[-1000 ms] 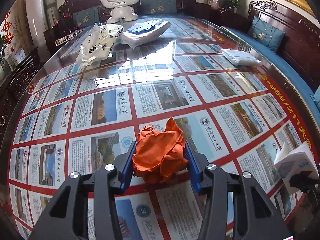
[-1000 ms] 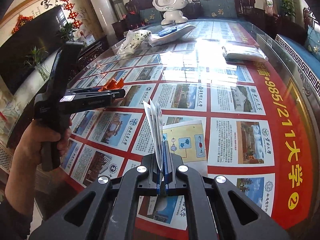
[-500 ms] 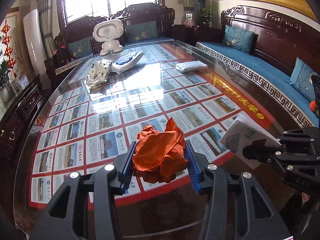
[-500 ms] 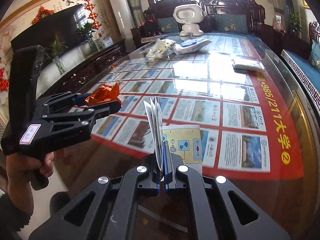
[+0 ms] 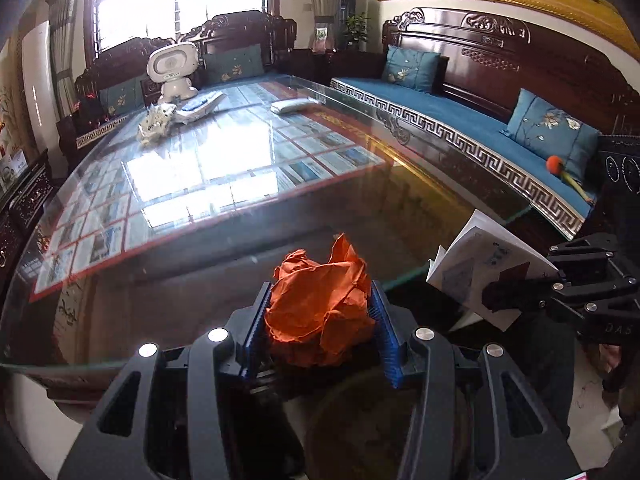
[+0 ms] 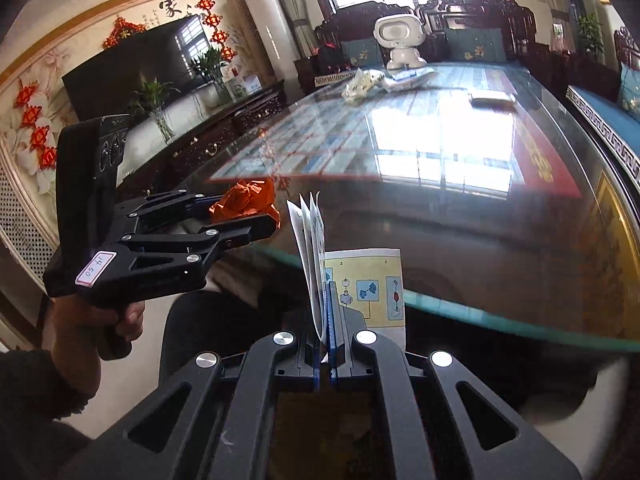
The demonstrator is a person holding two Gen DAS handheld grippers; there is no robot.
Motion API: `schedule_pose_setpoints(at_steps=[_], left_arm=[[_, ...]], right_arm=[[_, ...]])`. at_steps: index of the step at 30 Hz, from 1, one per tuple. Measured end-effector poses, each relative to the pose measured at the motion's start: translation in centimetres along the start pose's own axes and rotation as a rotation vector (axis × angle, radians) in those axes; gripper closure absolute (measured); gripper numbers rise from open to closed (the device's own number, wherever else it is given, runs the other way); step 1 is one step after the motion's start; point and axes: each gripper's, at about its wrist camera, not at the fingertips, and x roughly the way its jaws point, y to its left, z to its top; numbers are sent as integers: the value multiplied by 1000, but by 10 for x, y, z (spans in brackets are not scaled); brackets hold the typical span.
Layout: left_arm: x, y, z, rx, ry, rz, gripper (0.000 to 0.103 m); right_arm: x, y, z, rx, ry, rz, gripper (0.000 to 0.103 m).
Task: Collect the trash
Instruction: 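Carry the orange paper and printed card over the bin and open the left tool, then open the right tool to drop the printed card into the bin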
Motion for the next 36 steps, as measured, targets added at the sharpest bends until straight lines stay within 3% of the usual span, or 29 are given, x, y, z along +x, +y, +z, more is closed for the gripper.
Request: schedule_pose_setpoints(at_steps=[5,9,15,21,22,25,27,36], left_arm=[[15,-21,-69,-23,117,-88,55],[50,-37,-125,-66,268,-159,55],[105,-45,-185,-82,462,-203,55],[144,-40,-206,-145,544,-221,54],[150,-41,-208,-142,551,-218,50],[159,-40,-210,-131,570,-177,25],[160,-39,-211,-135,570,-170,17],[150,-42,-201,-87,556,-137,15]], right_arm=[[11,5,-66,55,83,-26,99],[33,1,-112,152,156,-5,99],[58,-9,-155,245,236,-46,99],[72,-16,-171,302,286,-60,99],[73,-17,-171,299,290,-66,99],[76,-15,-172,288,302,-83,99],[77,-18,-172,281,307,-91,99],[82,-28,-171,264,312,-95,99]])
